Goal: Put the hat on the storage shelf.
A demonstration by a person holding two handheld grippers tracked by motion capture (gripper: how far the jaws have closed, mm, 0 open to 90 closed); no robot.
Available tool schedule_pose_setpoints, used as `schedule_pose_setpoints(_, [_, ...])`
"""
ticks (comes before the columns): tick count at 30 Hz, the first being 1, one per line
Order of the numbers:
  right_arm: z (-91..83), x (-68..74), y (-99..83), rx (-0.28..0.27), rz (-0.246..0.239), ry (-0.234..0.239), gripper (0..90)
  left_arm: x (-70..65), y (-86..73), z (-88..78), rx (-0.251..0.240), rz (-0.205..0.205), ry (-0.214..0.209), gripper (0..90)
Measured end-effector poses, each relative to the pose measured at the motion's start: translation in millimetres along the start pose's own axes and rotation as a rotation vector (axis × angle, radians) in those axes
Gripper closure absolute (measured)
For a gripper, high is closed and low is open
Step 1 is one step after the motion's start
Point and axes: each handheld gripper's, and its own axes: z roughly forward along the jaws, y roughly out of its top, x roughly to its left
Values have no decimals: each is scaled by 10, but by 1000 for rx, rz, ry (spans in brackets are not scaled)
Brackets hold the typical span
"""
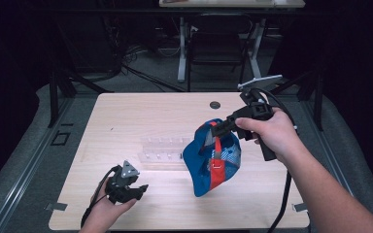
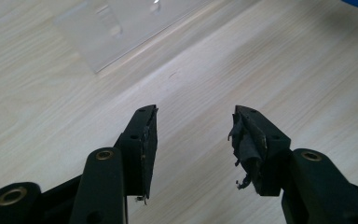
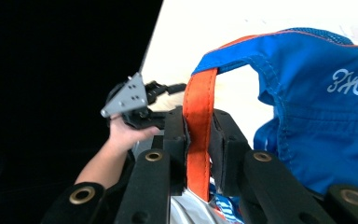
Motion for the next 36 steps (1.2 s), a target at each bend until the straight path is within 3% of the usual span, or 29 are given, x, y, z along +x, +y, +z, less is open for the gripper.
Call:
schedule_pose_setpoints(8, [31, 45, 69, -35, -3, 41, 777, -227, 196, -43, -26, 57, -55, 510])
schedule_pose_setpoints(18, [95, 113, 174, -62, -8, 74, 777, -512, 399, -82, -54, 131, -91, 482])
schedule_pose_setpoints(26, [171, 180, 262, -79, -6, 87, 777, -678, 541, -89, -70, 178, -104, 468])
schedule_pose_setpoints(36, [252, 247, 320, -78, -8, 91, 777, -814, 687, -32, -85, 201, -100, 476])
